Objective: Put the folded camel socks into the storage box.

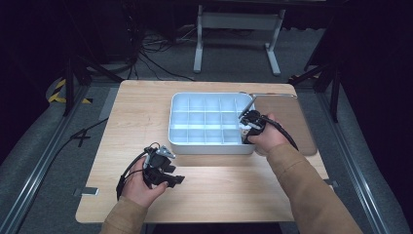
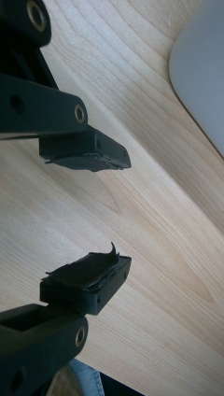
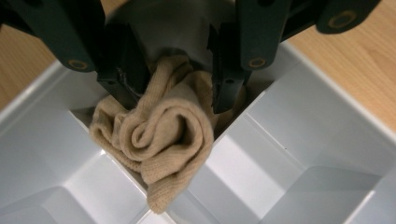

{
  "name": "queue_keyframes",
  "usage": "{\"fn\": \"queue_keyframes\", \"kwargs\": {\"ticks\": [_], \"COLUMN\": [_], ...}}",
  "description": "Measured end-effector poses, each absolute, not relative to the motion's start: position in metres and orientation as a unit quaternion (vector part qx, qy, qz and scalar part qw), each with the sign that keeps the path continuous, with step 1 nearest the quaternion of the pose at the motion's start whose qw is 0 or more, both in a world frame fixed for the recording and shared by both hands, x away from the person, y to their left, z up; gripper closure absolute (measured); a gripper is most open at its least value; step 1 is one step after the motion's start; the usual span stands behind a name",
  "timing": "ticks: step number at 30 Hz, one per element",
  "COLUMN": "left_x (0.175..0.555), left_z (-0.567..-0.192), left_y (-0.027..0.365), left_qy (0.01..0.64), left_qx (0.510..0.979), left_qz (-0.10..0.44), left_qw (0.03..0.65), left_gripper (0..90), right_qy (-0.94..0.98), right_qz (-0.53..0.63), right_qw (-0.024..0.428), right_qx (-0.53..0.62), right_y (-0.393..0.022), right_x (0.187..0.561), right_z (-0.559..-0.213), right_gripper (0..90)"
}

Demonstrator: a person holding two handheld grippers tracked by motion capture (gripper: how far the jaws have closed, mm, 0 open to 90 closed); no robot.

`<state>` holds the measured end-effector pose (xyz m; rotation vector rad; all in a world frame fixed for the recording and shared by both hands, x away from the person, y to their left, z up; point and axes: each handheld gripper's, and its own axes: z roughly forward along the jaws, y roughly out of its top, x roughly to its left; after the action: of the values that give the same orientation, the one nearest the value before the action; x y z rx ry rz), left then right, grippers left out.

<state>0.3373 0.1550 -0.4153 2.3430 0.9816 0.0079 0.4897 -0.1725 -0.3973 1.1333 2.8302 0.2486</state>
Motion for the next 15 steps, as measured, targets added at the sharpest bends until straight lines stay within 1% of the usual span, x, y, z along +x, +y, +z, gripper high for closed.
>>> {"fn": "queue_keyframes", "kwargs": {"ticks": [5, 15], "left_x": [0.336, 0.331], "left_z": [-0.415, -0.412], "left_y": [0.156, 0.157], "left_qy": [0.369, 0.368], "left_qx": [0.882, 0.881], "left_qz": [0.006, 0.008], "left_qw": [0.294, 0.297], "left_gripper": [47.3, 47.3], "right_qy": [0.922, 0.904], "right_qz": [0.106, 0.21], "right_qw": [0.048, 0.081], "right_qx": [0.368, 0.362], "right_y": [-0.18, -0.206], "right_x": [0.482, 0.453], "right_z": [-0.385, -0.35], "right_gripper": [57.7, 56.8]}}
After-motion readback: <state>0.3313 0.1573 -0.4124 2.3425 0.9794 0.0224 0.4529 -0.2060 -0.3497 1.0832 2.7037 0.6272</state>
